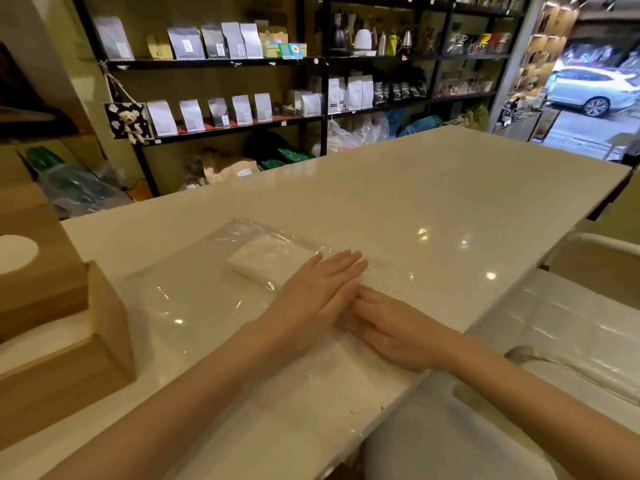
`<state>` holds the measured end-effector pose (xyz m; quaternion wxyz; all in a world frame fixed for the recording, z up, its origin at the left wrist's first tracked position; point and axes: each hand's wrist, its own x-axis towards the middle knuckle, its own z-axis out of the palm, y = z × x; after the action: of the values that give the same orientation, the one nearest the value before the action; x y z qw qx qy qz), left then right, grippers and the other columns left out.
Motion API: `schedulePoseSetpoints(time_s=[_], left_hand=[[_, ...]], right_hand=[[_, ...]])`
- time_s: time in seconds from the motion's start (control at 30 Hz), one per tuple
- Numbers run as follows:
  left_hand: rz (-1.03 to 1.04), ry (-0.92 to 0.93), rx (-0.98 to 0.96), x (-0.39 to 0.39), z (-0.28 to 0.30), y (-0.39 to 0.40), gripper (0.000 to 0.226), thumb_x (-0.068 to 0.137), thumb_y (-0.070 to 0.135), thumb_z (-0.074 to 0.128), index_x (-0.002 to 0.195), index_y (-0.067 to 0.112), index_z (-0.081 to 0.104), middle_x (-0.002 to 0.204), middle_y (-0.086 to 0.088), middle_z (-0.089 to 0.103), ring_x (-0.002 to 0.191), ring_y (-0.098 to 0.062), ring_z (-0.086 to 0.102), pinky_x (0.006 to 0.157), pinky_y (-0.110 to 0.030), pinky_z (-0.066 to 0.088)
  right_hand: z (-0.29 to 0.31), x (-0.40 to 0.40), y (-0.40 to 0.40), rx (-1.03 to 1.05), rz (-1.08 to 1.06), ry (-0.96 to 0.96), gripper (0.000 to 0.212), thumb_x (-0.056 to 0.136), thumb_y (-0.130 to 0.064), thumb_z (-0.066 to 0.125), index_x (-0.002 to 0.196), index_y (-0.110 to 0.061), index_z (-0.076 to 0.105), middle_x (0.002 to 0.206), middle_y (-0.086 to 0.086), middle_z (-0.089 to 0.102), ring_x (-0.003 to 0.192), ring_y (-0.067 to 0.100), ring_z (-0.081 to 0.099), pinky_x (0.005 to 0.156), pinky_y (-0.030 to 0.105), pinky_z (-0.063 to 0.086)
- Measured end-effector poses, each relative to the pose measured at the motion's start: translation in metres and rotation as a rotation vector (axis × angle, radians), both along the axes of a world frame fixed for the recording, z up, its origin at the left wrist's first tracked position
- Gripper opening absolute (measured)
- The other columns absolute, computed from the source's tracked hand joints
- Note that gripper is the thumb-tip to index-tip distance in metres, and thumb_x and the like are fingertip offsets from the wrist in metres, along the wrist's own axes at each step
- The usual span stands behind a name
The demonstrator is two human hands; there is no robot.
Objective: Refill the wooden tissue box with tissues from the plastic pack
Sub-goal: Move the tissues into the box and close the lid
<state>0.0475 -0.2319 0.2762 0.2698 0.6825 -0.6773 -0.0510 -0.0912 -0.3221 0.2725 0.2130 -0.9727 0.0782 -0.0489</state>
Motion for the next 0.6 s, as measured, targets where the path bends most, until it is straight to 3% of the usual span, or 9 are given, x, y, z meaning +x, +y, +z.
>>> schedulePoseSetpoints(time_s=[0.07,0.13,0.27,0.37,0.47,0.53,0.6], left_hand=[[0.042,0.027,-0.015,0.01,0.01,0.001,0.065,0.086,0.051,0.011,0.14,0.023,0.033,0.151,0.01,0.026,0.138,0.004,0.014,0.113,-0.02,-0.001],[0.186,0.067,0.01,0.031,0.017,0.0,0.057,0.092,0.046,0.014,0.141,0.021,0.031,0.154,0.005,0.023,0.141,-0.003,0.013,0.115,-0.025,0.0],[0.603,0.078,0.068,0.078,0.015,0.008,0.047,0.099,0.029,0.016,0.141,0.016,0.031,0.154,-0.007,0.026,0.143,-0.018,0.018,0.118,-0.04,0.005],[0.734,0.088,0.167,0.1,0.007,0.016,0.048,0.098,0.031,0.012,0.142,0.018,0.027,0.152,-0.008,0.028,0.143,-0.021,0.018,0.117,-0.043,0.004],[0.732,0.151,0.185,0.107,0.003,0.02,0.049,0.098,0.031,0.012,0.142,0.019,0.029,0.153,-0.007,0.028,0.143,-0.019,0.018,0.117,-0.041,0.001],[0.713,0.168,0.197,0.106,-0.001,0.021,0.049,0.098,0.03,0.011,0.141,0.018,0.029,0.153,-0.007,0.028,0.142,-0.018,0.019,0.117,-0.041,0.001],[0.726,0.245,0.206,0.104,-0.001,0.023,0.05,0.098,0.033,0.011,0.141,0.016,0.031,0.151,-0.009,0.031,0.141,-0.021,0.023,0.118,-0.042,0.006]], right_hand=[[-0.007,0.017,0.0,-0.081,0.007,-0.023,0.046,0.097,-0.027,0.033,0.142,-0.017,0.031,0.154,0.003,0.026,0.141,0.013,0.021,0.116,0.032,0.021],[-0.007,0.035,0.002,-0.154,0.002,-0.043,0.053,0.099,-0.029,0.031,0.148,-0.02,0.012,0.159,-0.001,0.008,0.145,0.009,0.004,0.12,0.031,0.008],[-0.033,0.071,-0.014,-0.145,0.005,0.038,0.06,0.097,-0.037,0.034,0.147,-0.024,0.003,0.149,-0.021,-0.01,0.139,-0.003,-0.011,0.11,0.014,-0.016],[-0.087,0.089,-0.041,-0.069,-0.028,0.099,0.061,0.091,-0.054,0.039,0.144,-0.04,0.013,0.14,-0.04,-0.013,0.144,0.004,0.003,0.119,0.042,0.001],[-0.045,0.105,-0.01,-0.205,-0.045,0.0,0.063,0.094,-0.054,0.023,0.147,-0.027,0.004,0.155,-0.017,-0.003,0.144,0.003,-0.004,0.117,0.029,-0.011],[-0.019,0.107,0.01,-0.216,-0.036,-0.056,0.069,0.091,-0.059,0.012,0.147,-0.021,0.008,0.158,-0.003,0.006,0.145,0.012,0.002,0.119,0.037,-0.007],[-0.018,0.106,0.01,-0.188,-0.02,-0.098,0.09,0.076,-0.068,-0.005,0.147,-0.017,0.016,0.157,0.002,0.014,0.145,0.015,0.009,0.119,0.041,-0.004]])
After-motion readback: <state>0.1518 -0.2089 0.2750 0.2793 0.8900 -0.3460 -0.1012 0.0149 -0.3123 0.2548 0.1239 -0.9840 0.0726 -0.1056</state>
